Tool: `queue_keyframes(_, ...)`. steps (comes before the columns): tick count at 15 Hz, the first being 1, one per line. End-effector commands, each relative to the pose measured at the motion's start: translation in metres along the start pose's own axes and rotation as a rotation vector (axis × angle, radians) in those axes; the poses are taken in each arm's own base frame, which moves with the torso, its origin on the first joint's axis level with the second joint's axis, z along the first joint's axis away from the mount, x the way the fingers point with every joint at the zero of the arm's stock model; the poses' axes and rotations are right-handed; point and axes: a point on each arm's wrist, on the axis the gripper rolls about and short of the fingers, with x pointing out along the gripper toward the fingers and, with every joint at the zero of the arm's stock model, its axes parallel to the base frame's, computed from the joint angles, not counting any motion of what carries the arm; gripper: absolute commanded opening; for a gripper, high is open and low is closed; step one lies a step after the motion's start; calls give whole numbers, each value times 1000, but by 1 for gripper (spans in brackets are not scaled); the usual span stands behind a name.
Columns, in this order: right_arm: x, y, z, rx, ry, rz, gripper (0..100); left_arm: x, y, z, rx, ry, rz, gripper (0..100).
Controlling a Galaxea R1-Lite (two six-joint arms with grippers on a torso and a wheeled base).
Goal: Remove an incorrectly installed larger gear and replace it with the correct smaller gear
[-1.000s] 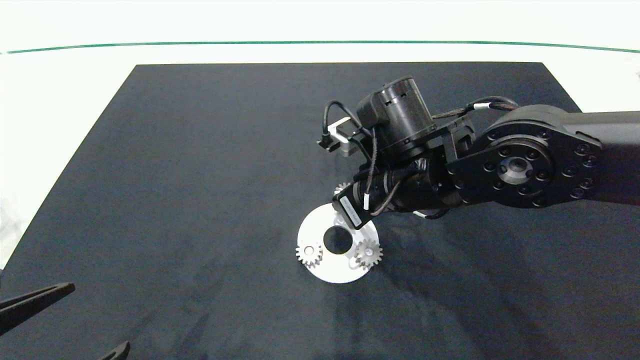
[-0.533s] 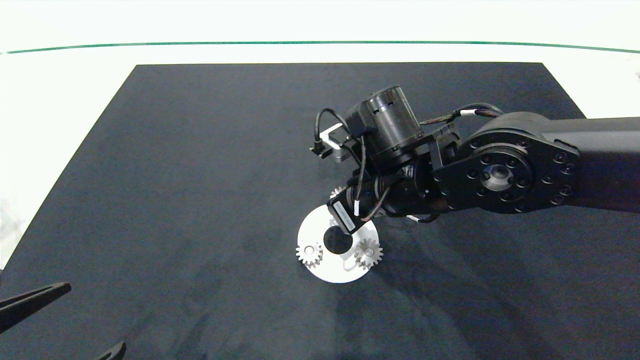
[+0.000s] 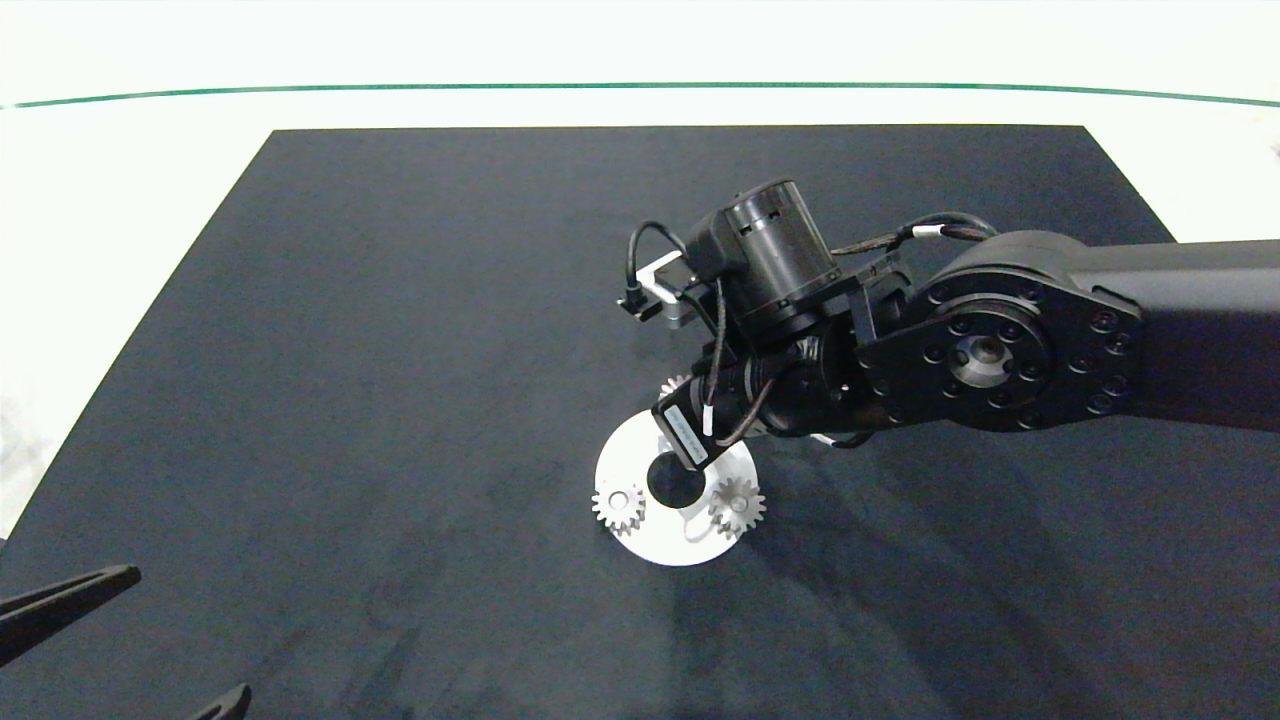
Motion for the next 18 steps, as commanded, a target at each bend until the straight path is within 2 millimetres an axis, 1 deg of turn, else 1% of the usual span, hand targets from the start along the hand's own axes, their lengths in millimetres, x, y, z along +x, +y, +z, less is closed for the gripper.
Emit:
queue_keyframes(1,2,0,-2,-3,11,-3,19,0,0,0,0,0,0,100)
queue_keyframes(5,6,2,-2,-5,15,-3,19,0,0,1,0,-3,1,100)
queue_keyframes(7,5,1,1,-1,2,-4,19,0,0,0,0,0,0,100)
queue_keyframes(8,8,2,3,1,-1,-6,19,0,0,0,0,0,0,100)
queue_keyframes(11,5,0,8,4,-22,-14,19,0,0,0,0,-2,1,100)
queue_keyframes(18,7,1,6,4,-11,-14,19,-3,0,0,0,-14,1,100)
